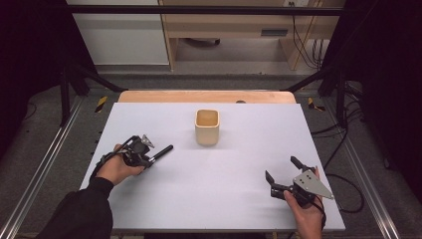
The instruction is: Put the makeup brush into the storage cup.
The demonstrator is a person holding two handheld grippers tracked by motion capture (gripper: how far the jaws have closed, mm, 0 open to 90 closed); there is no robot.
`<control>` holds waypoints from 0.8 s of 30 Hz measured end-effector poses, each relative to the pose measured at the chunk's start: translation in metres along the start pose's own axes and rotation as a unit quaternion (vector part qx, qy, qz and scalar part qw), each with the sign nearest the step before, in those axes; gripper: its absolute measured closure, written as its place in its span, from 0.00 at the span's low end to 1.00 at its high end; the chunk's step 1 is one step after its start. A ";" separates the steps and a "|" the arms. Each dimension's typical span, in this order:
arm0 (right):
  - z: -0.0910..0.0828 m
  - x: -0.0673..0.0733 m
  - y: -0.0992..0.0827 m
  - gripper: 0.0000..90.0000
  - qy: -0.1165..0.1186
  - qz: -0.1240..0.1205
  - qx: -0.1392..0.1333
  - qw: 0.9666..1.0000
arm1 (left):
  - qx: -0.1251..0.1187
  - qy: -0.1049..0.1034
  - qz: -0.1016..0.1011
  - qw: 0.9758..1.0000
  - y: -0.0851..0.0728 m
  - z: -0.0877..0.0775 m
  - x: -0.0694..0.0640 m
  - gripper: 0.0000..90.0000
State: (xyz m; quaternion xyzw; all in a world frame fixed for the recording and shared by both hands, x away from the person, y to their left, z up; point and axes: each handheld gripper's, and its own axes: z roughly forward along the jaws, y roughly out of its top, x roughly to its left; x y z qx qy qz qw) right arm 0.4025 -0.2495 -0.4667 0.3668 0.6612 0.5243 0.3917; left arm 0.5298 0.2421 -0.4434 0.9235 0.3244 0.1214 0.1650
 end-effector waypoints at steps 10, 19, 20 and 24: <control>0.000 0.001 0.000 0.05 0.001 -0.002 0.002 1.000 | -0.014 -0.007 0.017 1.000 -0.001 -0.009 -0.006 0.79; 0.001 0.003 0.000 0.04 0.003 -0.009 0.004 1.000 | -0.020 -0.016 0.054 0.998 0.007 -0.017 -0.020 0.79; 0.002 0.004 0.000 0.04 0.004 -0.012 0.007 1.000 | -0.023 -0.019 0.059 0.998 0.010 -0.019 -0.023 0.79; 0.002 0.005 0.000 0.04 0.005 -0.015 0.006 1.000 | -0.025 -0.019 0.066 0.997 0.013 -0.022 -0.027 0.79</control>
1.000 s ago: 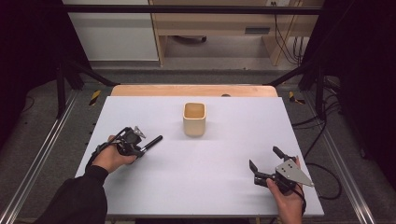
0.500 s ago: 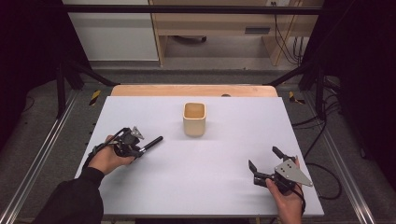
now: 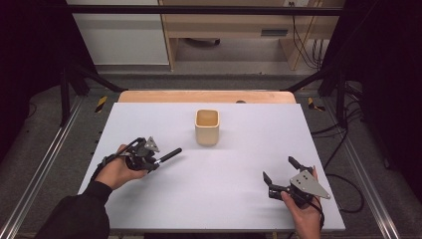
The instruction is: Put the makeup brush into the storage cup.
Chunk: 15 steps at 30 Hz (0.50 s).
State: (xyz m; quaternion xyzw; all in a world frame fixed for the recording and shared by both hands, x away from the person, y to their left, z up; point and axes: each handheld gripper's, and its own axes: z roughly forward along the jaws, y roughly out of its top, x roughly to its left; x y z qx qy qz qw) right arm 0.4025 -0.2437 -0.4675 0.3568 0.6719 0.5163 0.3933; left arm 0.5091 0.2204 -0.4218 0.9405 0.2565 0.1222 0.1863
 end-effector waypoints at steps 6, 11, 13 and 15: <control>-0.001 0.000 0.000 0.04 0.000 0.000 -0.001 1.000 | -0.001 -0.003 0.014 1.000 0.007 -0.001 -0.005 0.79; 0.000 0.000 0.000 0.04 0.000 -0.001 0.000 1.000 | -0.001 -0.007 0.023 1.000 0.013 0.000 -0.010 0.79; 0.000 0.001 0.000 0.04 0.000 -0.002 0.000 1.000 | 0.000 -0.009 0.028 1.000 0.016 0.000 -0.012 0.79; 0.000 0.001 0.000 0.04 0.001 -0.004 0.002 1.000 | 0.000 -0.011 0.031 0.999 0.018 0.001 -0.014 0.79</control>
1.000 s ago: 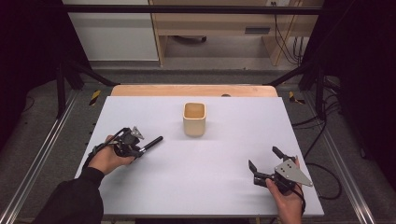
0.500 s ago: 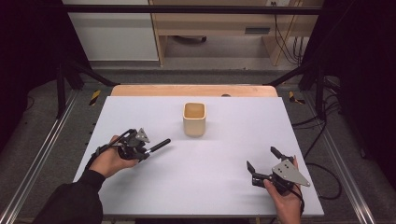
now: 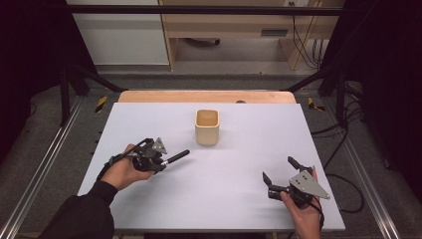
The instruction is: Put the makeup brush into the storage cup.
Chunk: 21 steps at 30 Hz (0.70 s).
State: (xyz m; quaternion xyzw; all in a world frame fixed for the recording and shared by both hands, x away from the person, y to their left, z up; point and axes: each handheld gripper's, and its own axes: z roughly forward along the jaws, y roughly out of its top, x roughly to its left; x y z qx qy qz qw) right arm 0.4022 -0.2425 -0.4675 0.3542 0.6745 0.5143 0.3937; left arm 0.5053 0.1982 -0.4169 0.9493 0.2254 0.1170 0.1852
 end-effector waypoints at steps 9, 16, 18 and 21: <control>0.001 0.002 0.000 0.04 0.003 -0.002 0.002 1.000 | -0.008 0.000 0.012 1.000 0.012 0.001 -0.006 0.79; 0.001 0.003 0.000 0.04 0.005 -0.004 0.003 1.000 | -0.003 -0.006 0.023 1.000 0.019 0.003 -0.011 0.79; 0.001 0.003 0.000 0.04 0.005 -0.005 0.003 1.000 | -0.005 -0.008 0.024 1.000 0.020 0.003 -0.012 0.79; 0.001 0.003 0.001 0.04 0.004 -0.006 0.002 1.000 | -0.006 -0.008 0.027 1.000 0.023 0.002 -0.013 0.79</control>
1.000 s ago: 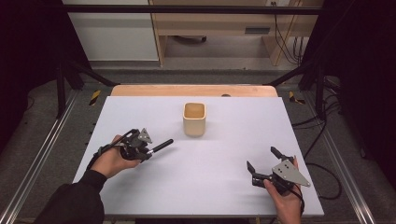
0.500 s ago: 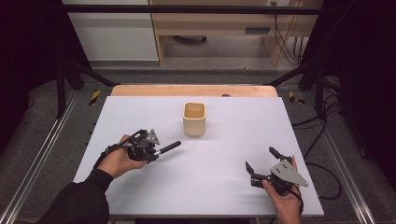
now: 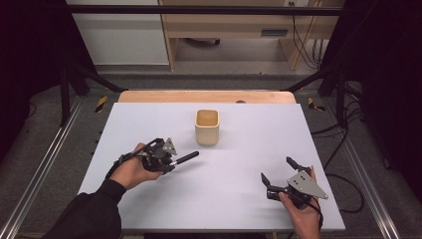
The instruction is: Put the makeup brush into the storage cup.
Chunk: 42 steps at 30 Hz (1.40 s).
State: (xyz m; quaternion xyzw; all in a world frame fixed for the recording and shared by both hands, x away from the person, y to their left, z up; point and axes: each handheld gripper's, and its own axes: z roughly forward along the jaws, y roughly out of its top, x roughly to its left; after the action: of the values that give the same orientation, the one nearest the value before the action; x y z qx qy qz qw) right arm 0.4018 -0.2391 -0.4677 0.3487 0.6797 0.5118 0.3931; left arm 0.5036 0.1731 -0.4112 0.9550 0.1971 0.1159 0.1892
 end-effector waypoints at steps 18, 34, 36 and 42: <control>0.035 0.052 0.044 0.05 0.036 -0.145 0.048 0.988 | -0.003 -0.006 0.029 1.000 0.024 -0.005 -0.011 0.79; 0.064 0.098 0.075 0.06 0.096 -0.304 0.073 0.945 | -0.009 -0.013 0.043 0.999 0.036 -0.005 -0.024 0.79; 0.065 0.102 0.075 0.07 0.100 -0.321 0.075 0.939 | -0.011 -0.014 0.043 0.999 0.037 -0.006 -0.024 0.79; 0.068 0.108 0.073 0.08 0.103 -0.349 0.082 0.928 | -0.009 -0.014 0.048 0.999 0.038 -0.008 -0.024 0.79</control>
State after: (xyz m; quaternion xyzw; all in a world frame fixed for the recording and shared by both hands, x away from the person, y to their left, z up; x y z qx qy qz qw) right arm 0.4188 -0.0988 -0.4274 0.0655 0.8349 0.3176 0.4448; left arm 0.4926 0.1333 -0.3923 0.9633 0.1469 0.1130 0.1944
